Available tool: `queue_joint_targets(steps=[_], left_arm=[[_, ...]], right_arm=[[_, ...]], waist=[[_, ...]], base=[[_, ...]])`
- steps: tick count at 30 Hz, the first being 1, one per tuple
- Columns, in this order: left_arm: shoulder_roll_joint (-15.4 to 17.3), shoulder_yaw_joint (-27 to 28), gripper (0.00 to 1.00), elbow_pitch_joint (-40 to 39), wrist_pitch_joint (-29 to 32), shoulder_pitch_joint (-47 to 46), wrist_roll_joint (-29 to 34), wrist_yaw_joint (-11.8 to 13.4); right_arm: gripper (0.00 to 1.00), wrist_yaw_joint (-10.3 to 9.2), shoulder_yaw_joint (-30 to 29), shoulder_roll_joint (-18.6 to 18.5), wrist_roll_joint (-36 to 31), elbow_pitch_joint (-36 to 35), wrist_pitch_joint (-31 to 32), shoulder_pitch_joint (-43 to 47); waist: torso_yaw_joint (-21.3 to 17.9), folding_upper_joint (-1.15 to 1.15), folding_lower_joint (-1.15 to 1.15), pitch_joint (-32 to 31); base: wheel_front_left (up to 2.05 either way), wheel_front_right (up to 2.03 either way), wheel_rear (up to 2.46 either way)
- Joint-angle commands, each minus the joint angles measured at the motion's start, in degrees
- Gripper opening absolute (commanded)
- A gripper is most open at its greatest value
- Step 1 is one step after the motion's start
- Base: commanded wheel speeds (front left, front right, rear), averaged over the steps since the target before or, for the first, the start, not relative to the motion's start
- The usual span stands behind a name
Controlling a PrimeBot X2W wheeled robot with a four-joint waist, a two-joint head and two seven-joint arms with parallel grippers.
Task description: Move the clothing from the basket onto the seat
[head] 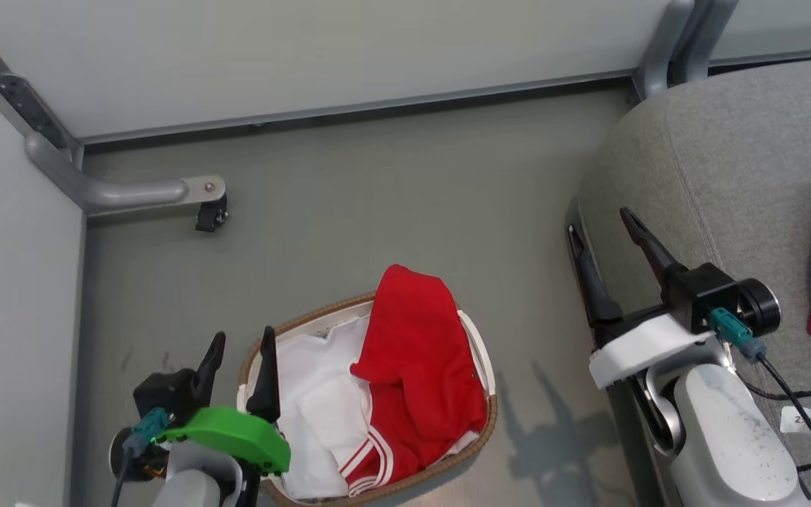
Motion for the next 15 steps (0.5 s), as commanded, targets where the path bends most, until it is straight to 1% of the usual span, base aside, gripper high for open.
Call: queue_joint_targets(steps=[1, 5, 8, 11, 15], left_arm=[[0.19, -1.05, 1.0, 0.36, 0.03, -2.43, -0.98, -0.15], [0.5, -3.97, 1.0, 0.99, 0.03, -6.38, -0.7, -0.16], [1.82, -6.65, 1.0, 1.86, 0.03, -9.45, -0.92, -0.16], [2.95, -8.46, 1.0, 2.8, 0.03, -12.22, -1.44, -0.17], [5.25, -11.46, 1.0, 3.72, 0.03, -15.65, -2.02, -0.17]], right_arm=[[1.0, -0.08, 0.51, -0.11, 0.54, -0.68, -0.12, -1.27], [1.0, -0.08, 2.13, -0.14, 1.99, -2.5, -0.12, -4.29], [1.0, -0.08, 2.96, -0.09, 3.0, -4.0, -0.12, -6.12], [1.0, -0.08, 4.17, -0.09, 2.61, -5.34, -0.12, -7.89], [1.0, -0.08, 5.35, -0.03, 4.04, -6.81, -0.12, -9.96]], waist=[[-2.71, 0.0, 0.0, 6.25], [-5.11, 0.0, 0.0, 10.9], [-6.85, 0.0, 0.0, 14.43], [-8.53, 0.0, 0.0, 17.63], [-11.16, 0.0, 0.0, 21.95]], base=[[0.0, 0.0, 0.0], [0.0, 0.0, 0.0], [0.0, 0.0, 0.0], [0.0, 0.0, 0.0], [0.0, 0.0, 0.0]])
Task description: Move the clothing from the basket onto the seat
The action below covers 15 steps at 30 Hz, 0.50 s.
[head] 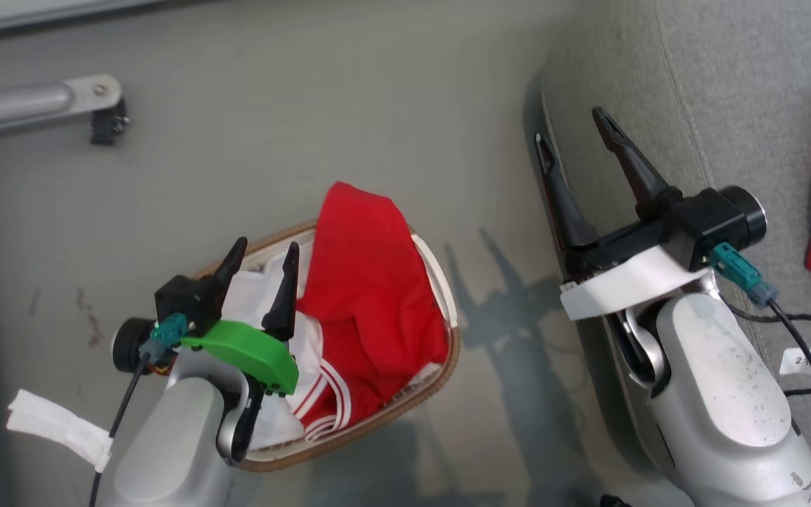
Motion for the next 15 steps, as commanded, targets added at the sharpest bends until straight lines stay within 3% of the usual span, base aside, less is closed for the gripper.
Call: queue_joint_targets(steps=[1, 15], left_arm=[[1.29, -0.97, 1.0, 0.55, 0.03, -1.91, -0.44, -0.15], [7.8, -14.22, 1.0, 6.69, 0.03, -11.75, -4.67, -0.16]], right_arm=[[1.0, -0.08, 0.36, 0.02, 0.64, -0.59, -0.12, -1.21], [1.0, -0.08, 2.03, 0.02, 5.17, -5.39, -0.11, -5.19]], waist=[[-5.98, 0.0, 0.0, 7.69], [-10.34, 0.0, 0.0, 19.53]], base=[[0.0, 0.0, 0.0], [0.0, 0.0, 0.0]])
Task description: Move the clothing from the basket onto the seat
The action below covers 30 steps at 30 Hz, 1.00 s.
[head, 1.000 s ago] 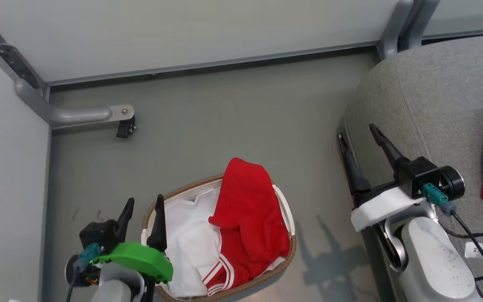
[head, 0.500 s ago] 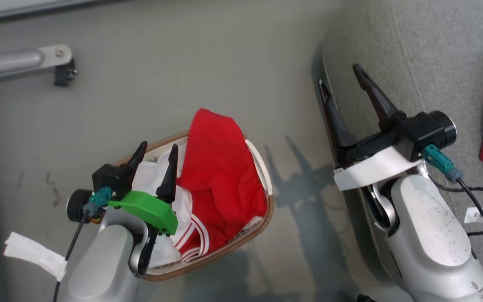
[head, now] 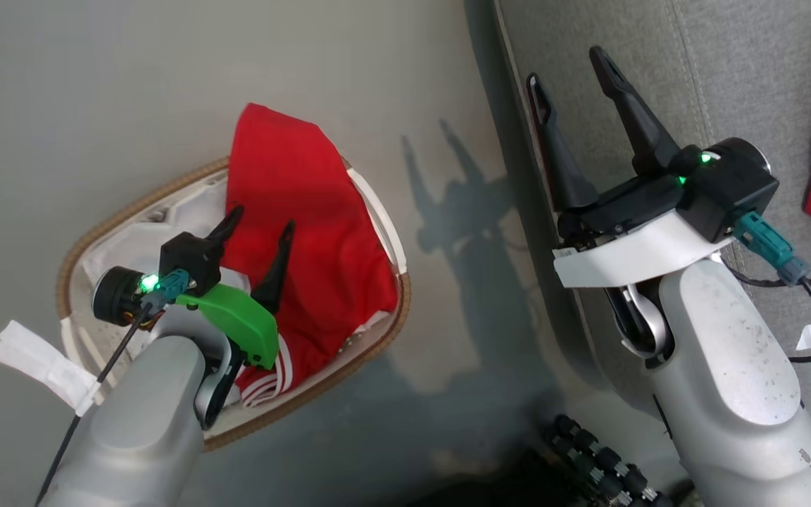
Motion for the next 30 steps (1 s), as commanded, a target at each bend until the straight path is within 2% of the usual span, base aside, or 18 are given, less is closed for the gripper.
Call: queue_joint_targets(steps=[1, 8, 12, 27, 28, 29, 30], left_arm=[[1.23, -1.06, 1.0, 0.43, 0.03, -1.91, -0.62, -0.16], [5.48, -9.77, 1.0, 3.09, 0.03, -5.72, -4.75, -0.16], [6.74, -14.12, 1.0, 4.25, 0.03, -8.04, -6.88, -0.16], [3.49, -25.58, 1.0, 14.7, 0.03, -12.86, -15.36, -0.16], [3.4, -26.18, 0.36, 14.93, 0.03, -13.14, -15.86, -0.16], [3.42, -26.63, 0.0, 15.12, 0.03, -13.38, -16.38, -0.16], [3.44, -27.44, 0.0, 15.45, 0.07, -13.32, -17.23, -0.16]], right_arm=[[1.0, -0.08, 0.04, -0.01, 0.57, -0.56, -0.11, -1.09], [1.0, -0.08, 0.48, -0.05, 1.26, -1.9, -0.11, -2.57], [1.0, -0.08, 0.57, -0.04, 1.3, -2.26, -0.11, -2.51], [1.0, -0.08, -0.6, -0.05, 0.48, -2.18, -0.11, -1.41], [1.0, -0.08, -0.55, -0.05, 0.48, -2.13, -0.11, -1.52], [1.0, -0.08, -0.48, -0.05, 0.49, -2.09, -0.11, -1.63], [1.0, -0.08, -0.38, -0.05, 0.6, -1.98, -0.11, -1.84]], waist=[[-3.25, 0.0, 0.0, 5.44], [-4.35, 0.0, 0.0, 9.17], [-4.47, 0.0, 0.0, 10.38], [-3.32, 0.0, 0.0, 11.61], [-3.24, 0.0, 0.0, 11.62], [-3.2, 0.0, 0.0, 11.61], [-3.2, 0.0, 0.0, 11.56]], base=[[0.0, 0.0, 0.0], [0.0, 0.0, 0.0], [0.0, 0.0, 0.0], [0.0, 0.0, 0.0], [0.0, 0.0, 0.0], [0.0, 0.0, 0.0], [0.0, 0.0, 0.0]])
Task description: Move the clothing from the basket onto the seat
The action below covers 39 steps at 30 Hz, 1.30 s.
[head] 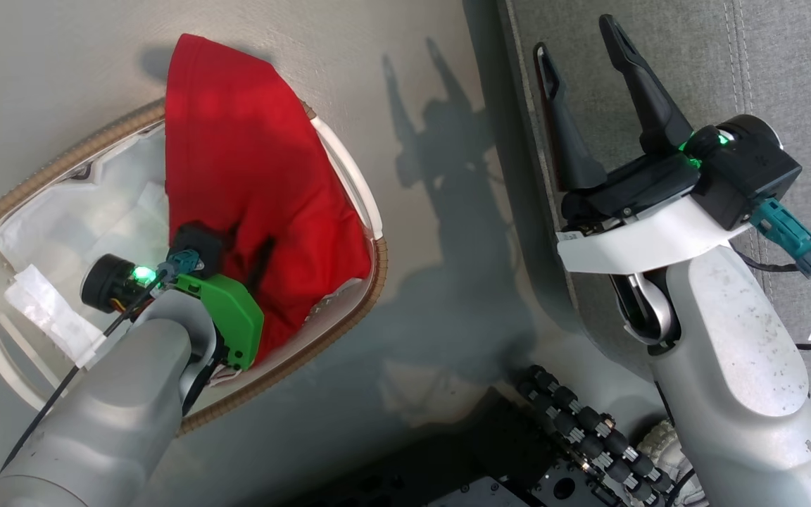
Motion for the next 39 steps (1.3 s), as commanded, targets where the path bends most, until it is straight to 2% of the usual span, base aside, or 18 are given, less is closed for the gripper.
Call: queue_joint_targets(steps=[1, 6, 12, 16, 24, 39], left_arm=[[0.4, -1.0, 0.0, 0.41, 0.1, -0.83, -1.1, -0.16], [0.53, -3.5, 0.0, 1.15, 0.17, -0.77, -4.84, -0.16], [-0.98, -5.41, 0.0, 0.25, -0.05, 2.2, -7.56, -0.16], [-1.55, -2.21, 0.0, -1.85, -0.03, 4.76, -8.19, -0.16], [-4.07, 5.98, 0.0, -5.89, 0.02, 12.36, -5.05, -0.16], [-9.21, 22.15, 0.0, -16.94, 0.01, 25.72, 6.25, -0.16]], right_arm=[[1.0, -0.08, 0.1, -0.11, 0.0, 0.26, -0.11, -0.37], [1.0, -0.08, 0.68, -0.1, 0.43, 0.87, -0.11, -1.35], [1.0, -0.08, -0.07, -0.13, -0.18, 2.26, -0.11, -0.46], [1.0, -0.08, -0.18, -0.15, -0.91, 3.51, -0.11, 0.57], [1.0, -0.08, -0.06, -0.17, -3.11, 6.94, -0.11, 4.05], [1.0, -0.08, -2.36, -0.15, -5.24, 12.25, -0.11, 14.45]], waist=[[0.0, 0.0, -0.01, -0.17], [-0.36, 0.0, -0.01, -1.51], [0.88, 0.0, -0.01, -6.33], [2.0, 0.0, -0.01, -10.25], [4.92, 0.0, -0.01, -19.86], [11.02, 0.0, -0.01, -38.45]], base=[[0.0, 0.0, 0.0], [0.0, 0.0, 0.0], [0.0, 0.0, 0.0], [0.0, 0.0, 0.0], [0.0, 0.0, 0.0], [0.0, 0.0, 0.0]])
